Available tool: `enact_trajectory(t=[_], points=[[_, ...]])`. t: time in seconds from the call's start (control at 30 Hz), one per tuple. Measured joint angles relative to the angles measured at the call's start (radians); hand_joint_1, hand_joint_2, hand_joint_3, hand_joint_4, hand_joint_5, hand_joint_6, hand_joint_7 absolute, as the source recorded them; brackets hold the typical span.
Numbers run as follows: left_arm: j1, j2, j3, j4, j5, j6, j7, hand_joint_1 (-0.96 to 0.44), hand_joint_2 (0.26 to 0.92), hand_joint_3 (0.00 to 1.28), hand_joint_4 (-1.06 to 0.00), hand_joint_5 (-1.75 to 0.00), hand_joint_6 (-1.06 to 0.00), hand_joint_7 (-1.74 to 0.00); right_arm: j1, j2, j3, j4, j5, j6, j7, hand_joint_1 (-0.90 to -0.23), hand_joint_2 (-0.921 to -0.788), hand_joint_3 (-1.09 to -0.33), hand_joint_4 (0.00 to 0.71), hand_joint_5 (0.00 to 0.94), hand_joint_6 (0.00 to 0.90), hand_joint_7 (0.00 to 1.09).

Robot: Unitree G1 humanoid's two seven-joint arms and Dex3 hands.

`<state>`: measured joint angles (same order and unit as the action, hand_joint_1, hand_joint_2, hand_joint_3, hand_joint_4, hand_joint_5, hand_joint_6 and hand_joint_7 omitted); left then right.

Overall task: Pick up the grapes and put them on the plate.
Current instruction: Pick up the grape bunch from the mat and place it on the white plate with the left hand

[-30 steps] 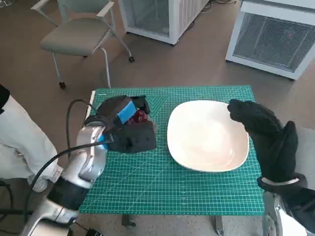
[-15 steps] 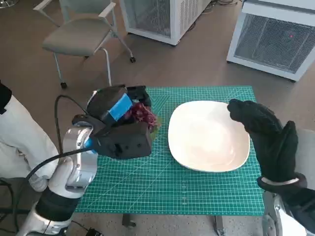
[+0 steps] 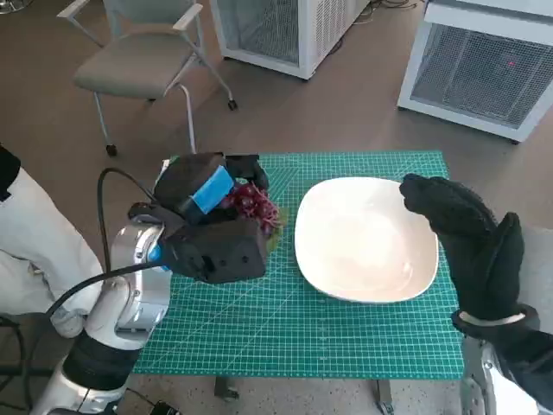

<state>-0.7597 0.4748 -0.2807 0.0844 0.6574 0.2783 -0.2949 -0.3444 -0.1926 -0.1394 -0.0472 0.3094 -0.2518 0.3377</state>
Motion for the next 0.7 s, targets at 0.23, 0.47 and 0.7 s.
enact_trajectory(t=[0.23, 0.47, 0.7], points=[[-0.007, -0.013, -0.006, 0.019, 0.001, 0.001, -0.022, 0.0, 0.828, 0.15, -0.73, -1.28, -0.83, -0.79, 0.001, 0.0, -0.001, -0.001, 0.0, 0.0, 0.0, -0.524, -0.921, -0.618, 0.29, 0.399, 0.125, 0.91], [-0.058, -0.042, -0.036, 0.033, 0.016, 0.008, -0.038, 0.0, 0.865, 0.1, -0.72, -1.27, -0.78, -0.87, 0.002, 0.0, -0.001, -0.002, -0.001, 0.0, 0.0, -0.523, -0.921, -0.618, 0.291, 0.397, 0.127, 0.91], [-0.151, -0.09, -0.07, 0.062, 0.029, 0.007, -0.059, 0.0, 0.88, 0.1, -0.71, -1.28, -0.73, -0.93, 0.006, 0.0, -0.001, -0.004, -0.002, 0.0, -0.001, -0.522, -0.921, -0.619, 0.292, 0.395, 0.126, 0.91]])
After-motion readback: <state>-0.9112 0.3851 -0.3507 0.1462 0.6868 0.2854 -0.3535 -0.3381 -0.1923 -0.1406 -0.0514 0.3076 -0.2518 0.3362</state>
